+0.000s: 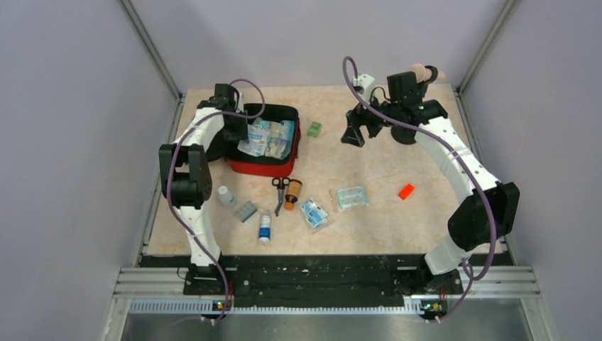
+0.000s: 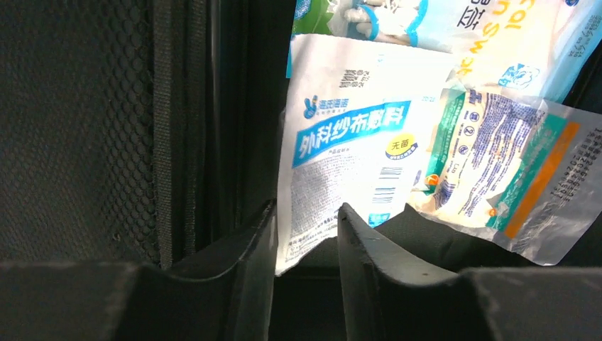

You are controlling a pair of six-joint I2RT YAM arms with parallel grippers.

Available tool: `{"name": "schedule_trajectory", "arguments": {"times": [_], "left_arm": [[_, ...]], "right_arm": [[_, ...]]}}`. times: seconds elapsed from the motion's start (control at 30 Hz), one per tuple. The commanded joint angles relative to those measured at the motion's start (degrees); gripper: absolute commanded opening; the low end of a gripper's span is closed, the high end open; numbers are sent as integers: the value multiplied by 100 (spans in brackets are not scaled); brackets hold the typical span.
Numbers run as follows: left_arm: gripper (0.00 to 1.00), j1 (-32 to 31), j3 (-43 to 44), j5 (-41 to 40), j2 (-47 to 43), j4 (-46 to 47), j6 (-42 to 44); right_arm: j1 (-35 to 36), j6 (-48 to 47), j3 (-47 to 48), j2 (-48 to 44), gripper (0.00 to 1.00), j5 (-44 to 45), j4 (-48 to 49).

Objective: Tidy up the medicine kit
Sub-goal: Place the medical item at the medicine box.

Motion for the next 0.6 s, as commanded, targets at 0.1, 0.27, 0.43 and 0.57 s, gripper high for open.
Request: {"name": "schedule_trajectory", "arguments": {"times": [0.1, 0.27, 0.43, 0.57], "left_arm": [[48, 13, 167, -93, -460, 124, 186], [79, 8, 304, 31, -601, 312, 304], [99, -102, 693, 138, -736, 488, 665], [99, -137, 783, 76, -1407, 1163, 456]], "right_arm": [[4, -84, -21, 84, 87, -67, 182], [4, -127, -113, 92, 87, 94, 221], [3, -59, -265, 105, 87, 470, 272], [4, -194, -420, 164, 82, 413, -42]]}}
